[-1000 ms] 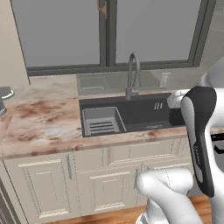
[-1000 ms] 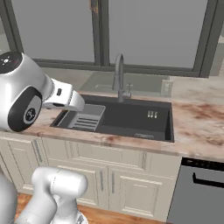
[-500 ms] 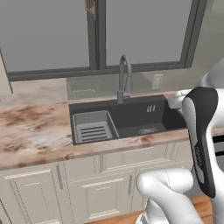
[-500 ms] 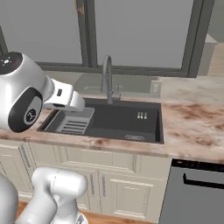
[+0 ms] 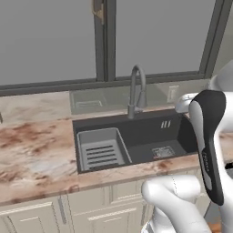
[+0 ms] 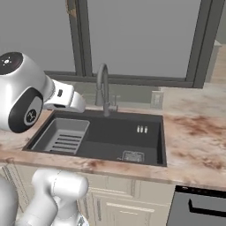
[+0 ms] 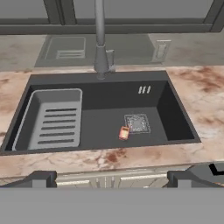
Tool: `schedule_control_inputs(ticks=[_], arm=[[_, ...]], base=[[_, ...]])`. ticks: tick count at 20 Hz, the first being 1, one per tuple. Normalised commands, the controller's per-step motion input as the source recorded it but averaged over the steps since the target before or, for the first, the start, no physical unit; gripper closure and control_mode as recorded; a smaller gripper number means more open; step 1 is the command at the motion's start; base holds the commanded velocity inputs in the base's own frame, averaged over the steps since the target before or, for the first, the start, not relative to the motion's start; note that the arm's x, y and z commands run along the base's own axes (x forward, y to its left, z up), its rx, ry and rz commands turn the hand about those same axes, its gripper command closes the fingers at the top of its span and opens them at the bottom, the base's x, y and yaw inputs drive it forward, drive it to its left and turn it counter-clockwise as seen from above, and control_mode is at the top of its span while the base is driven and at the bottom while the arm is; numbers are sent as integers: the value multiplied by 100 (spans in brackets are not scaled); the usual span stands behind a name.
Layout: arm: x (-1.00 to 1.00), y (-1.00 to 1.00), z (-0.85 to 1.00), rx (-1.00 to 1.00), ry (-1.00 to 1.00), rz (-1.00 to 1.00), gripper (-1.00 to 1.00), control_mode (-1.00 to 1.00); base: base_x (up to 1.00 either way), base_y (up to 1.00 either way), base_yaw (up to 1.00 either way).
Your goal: Pick up the bar soap and dish brush from the sink, and place them back in the cabinet, and close the cabinet doors.
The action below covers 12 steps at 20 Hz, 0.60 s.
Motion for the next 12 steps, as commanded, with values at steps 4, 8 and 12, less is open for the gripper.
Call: schedule_control_inputs(ticks=[4, 8, 12], arm=[[0, 0, 0, 0, 0, 0, -100, 100], [0, 0, 0, 0, 0, 0, -100, 100], [0, 0, 0, 0, 0, 0, -100, 100]], base=[[19, -34, 0], [0, -43, 0], [5, -32, 0]])
